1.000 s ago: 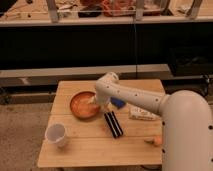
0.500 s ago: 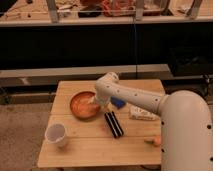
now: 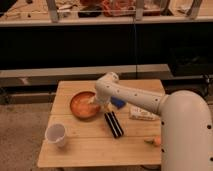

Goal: Pick up the ceramic bowl

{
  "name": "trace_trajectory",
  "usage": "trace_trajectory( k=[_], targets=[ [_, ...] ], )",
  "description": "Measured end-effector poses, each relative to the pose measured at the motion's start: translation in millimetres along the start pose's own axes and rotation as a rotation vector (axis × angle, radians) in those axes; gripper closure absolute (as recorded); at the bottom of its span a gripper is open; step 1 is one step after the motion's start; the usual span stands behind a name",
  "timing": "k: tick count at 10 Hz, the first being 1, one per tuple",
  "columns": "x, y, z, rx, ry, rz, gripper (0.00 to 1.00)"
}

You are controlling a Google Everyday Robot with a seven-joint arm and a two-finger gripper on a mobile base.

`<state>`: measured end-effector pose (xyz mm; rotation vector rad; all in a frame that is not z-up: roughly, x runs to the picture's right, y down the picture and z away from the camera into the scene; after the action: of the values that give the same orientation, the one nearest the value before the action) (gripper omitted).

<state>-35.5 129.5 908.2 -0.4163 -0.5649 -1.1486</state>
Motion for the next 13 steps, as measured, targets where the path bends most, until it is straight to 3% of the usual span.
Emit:
trace_trajectory(
  k=[13],
  targets=[
    [0.3,0.8,1.9,-0.002,-0.017,0.011,0.20]
  ],
)
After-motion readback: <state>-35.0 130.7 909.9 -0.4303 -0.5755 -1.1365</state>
